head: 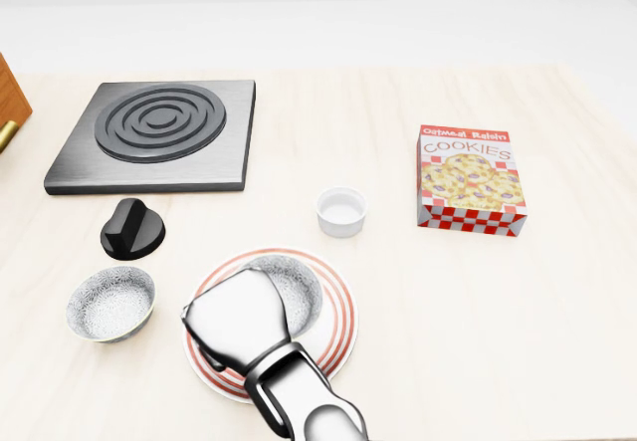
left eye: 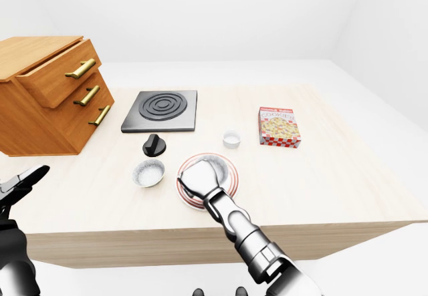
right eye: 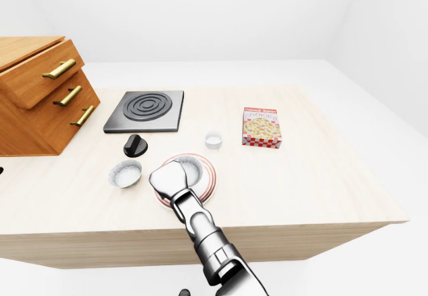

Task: Pick the akita bowl next to the plate and place it on the plate.

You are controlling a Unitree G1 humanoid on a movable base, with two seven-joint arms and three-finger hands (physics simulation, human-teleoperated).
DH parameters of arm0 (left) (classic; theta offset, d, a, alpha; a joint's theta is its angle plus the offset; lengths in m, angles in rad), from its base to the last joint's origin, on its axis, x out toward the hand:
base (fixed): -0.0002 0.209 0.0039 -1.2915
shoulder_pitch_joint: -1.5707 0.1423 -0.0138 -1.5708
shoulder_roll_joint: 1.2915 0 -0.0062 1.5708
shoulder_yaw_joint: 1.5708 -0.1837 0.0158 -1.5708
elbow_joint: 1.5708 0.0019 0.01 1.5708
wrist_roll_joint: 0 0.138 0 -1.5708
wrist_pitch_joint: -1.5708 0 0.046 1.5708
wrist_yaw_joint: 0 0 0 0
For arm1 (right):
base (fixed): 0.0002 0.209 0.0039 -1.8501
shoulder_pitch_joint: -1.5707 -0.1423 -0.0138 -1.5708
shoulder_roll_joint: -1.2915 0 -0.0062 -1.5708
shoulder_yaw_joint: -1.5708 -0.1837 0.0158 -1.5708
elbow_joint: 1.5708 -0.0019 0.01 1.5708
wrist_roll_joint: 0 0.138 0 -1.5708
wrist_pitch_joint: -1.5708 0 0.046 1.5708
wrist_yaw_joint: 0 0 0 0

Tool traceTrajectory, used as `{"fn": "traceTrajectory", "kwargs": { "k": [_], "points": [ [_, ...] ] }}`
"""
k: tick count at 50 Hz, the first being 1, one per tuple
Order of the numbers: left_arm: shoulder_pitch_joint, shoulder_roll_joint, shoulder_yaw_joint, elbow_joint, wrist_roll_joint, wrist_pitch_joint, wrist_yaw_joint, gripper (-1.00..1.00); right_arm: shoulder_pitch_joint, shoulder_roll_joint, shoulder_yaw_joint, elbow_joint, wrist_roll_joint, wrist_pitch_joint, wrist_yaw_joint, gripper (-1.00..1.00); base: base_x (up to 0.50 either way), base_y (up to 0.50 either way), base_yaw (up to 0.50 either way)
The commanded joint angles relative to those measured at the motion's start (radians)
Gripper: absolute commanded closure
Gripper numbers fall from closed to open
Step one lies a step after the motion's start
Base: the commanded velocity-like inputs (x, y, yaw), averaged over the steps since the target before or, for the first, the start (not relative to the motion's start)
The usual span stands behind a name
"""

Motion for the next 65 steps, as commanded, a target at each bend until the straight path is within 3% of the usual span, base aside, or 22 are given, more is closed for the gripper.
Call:
{"fn": "traceTrajectory", "kwargs": {
  "k": [1,33,49,50,65],
  "points": [
    [0.001,-0.006,-0.001,-0.012,0.004,0.0,0.001,-1.0,0.028,0.007,0.021,-0.061,0.091,0.0,0.073,1.0,0.0,0.0,0.0],
    [-0.015,0.011,-0.01,0.008,0.005,0.0,0.003,-1.0,0.02,0.0,0.024,-0.019,0.101,0.0,0.043,1.0,0.0,0.0,0.0],
    [0.001,-0.015,-0.013,-0.018,0.012,0.0,0.001,-1.0,-0.025,0.006,0.006,0.078,0.106,0.0,-0.019,1.0,0.0,0.0,0.0],
    [0.0,-0.013,-0.011,-0.018,0.01,0.0,0.002,-1.0,-0.017,0.008,0.008,0.061,0.108,0.0,-0.006,-1.0,0.0,0.0,0.0],
    [-0.003,-0.014,-0.011,-0.05,0.002,0.0,0.008,-1.0,0.019,-0.026,0.017,-0.068,0.063,0.0,0.021,-1.0,0.0,0.0,0.0]
  ]
}}
